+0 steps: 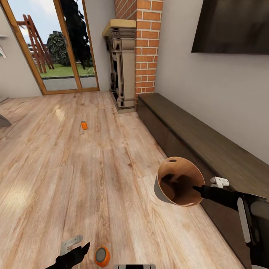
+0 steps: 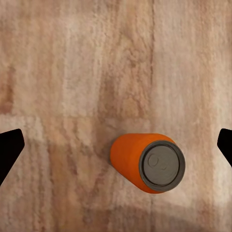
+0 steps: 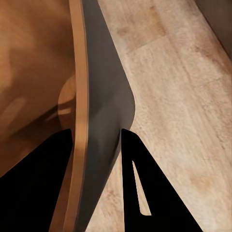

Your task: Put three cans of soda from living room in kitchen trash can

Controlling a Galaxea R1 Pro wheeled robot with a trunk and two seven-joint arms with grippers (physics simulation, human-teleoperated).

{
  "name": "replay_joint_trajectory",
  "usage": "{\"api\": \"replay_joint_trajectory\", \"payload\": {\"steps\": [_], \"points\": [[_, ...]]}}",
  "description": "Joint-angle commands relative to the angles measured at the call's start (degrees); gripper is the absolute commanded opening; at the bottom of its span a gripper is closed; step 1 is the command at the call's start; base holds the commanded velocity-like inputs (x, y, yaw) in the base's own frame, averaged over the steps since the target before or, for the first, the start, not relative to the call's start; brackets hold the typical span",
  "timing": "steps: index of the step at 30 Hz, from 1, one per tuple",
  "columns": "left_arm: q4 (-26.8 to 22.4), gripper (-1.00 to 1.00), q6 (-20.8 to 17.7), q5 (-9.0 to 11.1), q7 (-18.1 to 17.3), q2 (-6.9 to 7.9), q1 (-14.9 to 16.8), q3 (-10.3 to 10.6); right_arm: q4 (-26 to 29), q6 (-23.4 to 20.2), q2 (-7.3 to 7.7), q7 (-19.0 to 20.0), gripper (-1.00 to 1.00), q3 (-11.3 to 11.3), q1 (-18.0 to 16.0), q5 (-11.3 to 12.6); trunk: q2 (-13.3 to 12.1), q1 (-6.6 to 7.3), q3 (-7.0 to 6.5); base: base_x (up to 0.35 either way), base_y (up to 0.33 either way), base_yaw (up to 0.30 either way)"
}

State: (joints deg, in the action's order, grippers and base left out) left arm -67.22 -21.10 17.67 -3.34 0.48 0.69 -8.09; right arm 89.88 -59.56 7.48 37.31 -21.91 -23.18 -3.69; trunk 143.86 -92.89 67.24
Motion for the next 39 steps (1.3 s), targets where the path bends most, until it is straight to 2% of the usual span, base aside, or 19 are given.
{"api": "replay_joint_trajectory", "payload": {"steps": [1,11,22,39], "points": [[0.0,1.00,0.0,0.0,0.0,0.01,0.0,0.0,0.0,-0.4,0.00,0.1,-1.00,0.0,0.0,1.8,0.0,0.01,-0.01,0.000,0.000,0.000],[0.0,1.00,0.0,0.0,0.0,0.00,0.0,0.0,0.0,-0.4,0.07,0.1,-1.00,0.0,0.0,1.8,0.0,0.01,-0.01,0.000,0.000,0.009],[0.0,1.00,0.0,0.0,0.0,0.04,0.0,0.0,0.0,-0.4,0.08,0.1,-1.00,-0.1,0.0,1.8,0.0,0.01,-0.01,0.000,0.000,0.145],[0.0,1.00,0.0,0.0,0.0,0.04,0.0,0.0,0.0,-0.4,0.08,0.1,-1.00,-0.1,0.0,1.8,0.0,0.01,-0.01,0.000,0.000,0.003]]}}
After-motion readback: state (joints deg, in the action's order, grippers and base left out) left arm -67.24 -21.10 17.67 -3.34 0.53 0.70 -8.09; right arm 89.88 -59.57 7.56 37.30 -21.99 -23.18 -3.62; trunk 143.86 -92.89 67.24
